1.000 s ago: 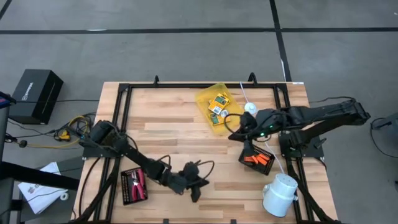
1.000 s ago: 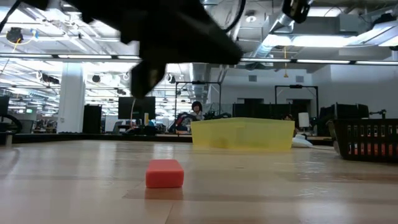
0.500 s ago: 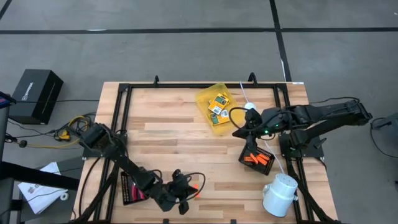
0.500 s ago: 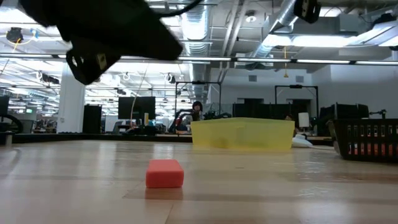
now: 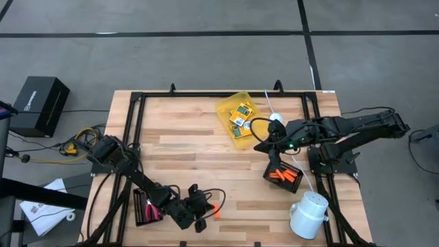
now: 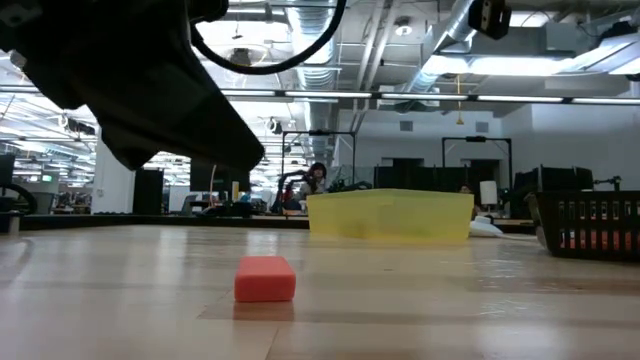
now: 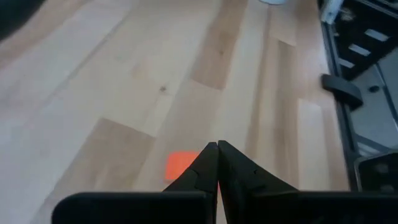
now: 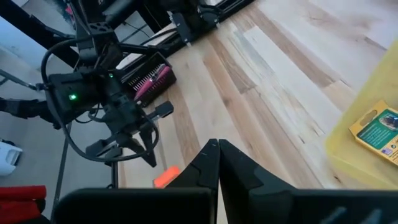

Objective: Pick & Place School Supplies
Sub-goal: Put the orange eraser into the right black bin

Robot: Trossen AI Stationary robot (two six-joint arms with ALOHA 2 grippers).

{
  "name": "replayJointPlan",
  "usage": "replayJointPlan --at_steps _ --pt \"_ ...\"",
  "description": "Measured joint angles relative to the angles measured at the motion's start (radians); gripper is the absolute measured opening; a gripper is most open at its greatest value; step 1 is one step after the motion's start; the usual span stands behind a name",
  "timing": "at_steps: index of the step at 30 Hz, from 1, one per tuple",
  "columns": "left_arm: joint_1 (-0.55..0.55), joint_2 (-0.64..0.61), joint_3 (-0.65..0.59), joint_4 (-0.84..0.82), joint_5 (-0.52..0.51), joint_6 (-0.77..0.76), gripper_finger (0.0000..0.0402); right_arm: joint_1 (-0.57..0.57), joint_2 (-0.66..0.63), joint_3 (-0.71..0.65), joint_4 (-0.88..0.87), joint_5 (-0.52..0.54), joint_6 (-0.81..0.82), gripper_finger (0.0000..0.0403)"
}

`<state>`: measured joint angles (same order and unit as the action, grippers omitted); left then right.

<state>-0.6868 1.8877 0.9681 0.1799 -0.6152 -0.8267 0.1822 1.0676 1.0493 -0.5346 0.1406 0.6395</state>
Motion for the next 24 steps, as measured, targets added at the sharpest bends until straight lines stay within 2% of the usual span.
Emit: replayJointPlan --at_steps 7,12,24 --pt "0.003 0.002 0.000 0.001 0.057 0.036 0.0000 0.000 0.000 0.000 0.000 0.000 -0.011 0.0000" --pt "0.021 0.062 0.000 0.043 0.137 0.036 0.0000 0.000 0.000 0.000 0.000 0.000 -0.011 0.0000" --pt "0.028 0.098 0.001 0.084 0.162 0.037 0.0000 0.000 0.000 0.000 -0.005 0.000 -0.019 0.0000"
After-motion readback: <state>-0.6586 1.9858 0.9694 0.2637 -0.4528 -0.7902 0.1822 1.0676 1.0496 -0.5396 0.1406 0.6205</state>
